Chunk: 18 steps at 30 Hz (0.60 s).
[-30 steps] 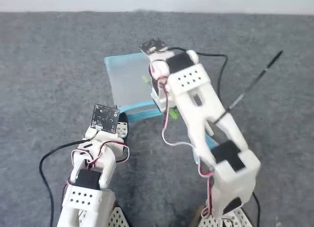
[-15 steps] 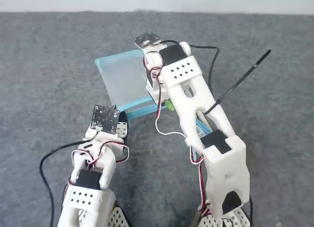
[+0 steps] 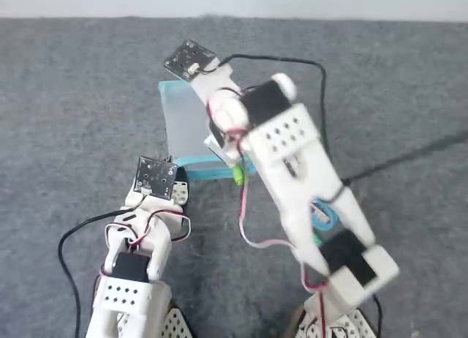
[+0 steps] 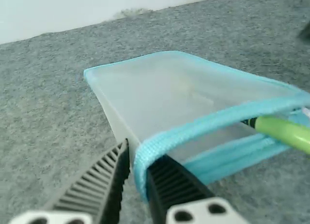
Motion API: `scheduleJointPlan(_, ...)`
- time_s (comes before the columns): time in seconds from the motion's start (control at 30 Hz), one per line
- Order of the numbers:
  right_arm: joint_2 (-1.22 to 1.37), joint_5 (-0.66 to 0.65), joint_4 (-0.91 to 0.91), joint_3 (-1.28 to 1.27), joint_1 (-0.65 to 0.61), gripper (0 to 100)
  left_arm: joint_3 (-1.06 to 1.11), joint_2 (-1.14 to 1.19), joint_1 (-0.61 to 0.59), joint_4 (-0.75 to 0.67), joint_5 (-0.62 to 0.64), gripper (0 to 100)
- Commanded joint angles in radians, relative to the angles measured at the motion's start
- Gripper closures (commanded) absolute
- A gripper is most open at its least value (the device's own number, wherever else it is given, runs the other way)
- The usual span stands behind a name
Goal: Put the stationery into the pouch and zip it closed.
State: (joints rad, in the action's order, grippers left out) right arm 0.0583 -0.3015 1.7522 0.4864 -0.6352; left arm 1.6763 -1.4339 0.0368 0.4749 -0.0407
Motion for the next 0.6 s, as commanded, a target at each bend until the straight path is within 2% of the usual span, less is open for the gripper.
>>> scheduleJointPlan(0.0,-0.171,-0.032,-0.002,-0.048,-0.001,79.4,-0.022,-0.015,-0.005,-0.041,-0.002,99)
scheduleJointPlan(0.1,-0.254,-0.041,0.004,-0.152,0.033,79.4,-0.036,-0.018,-0.044,-0.041,0.005,99)
scheduleJointPlan(0.2,-0.351,-0.043,-0.035,-0.347,0.096,79.4,-0.097,-0.012,-0.219,-0.041,0.081,99)
scheduleJointPlan(0.27,-0.427,-0.051,-0.101,-0.508,0.148,79.4,-0.114,-0.011,-0.270,-0.037,0.141,99)
scheduleJointPlan(0.33,-0.495,-0.074,-0.185,-0.678,0.202,79.4,-0.114,-0.009,-0.210,-0.003,0.106,99)
scheduleJointPlan(0.47,-0.564,-0.115,-0.352,-0.997,0.283,79.4,-0.085,-0.017,0.051,0.084,-0.052,99)
scheduleJointPlan(0.5,-0.565,-0.117,-0.390,-1.057,0.302,79.4,-0.087,-0.017,0.051,0.086,-0.069,99)
scheduleJointPlan(0.57,-0.565,-0.117,-0.455,-1.149,0.338,79.4,-0.117,-0.017,-0.052,0.074,-0.040,99)
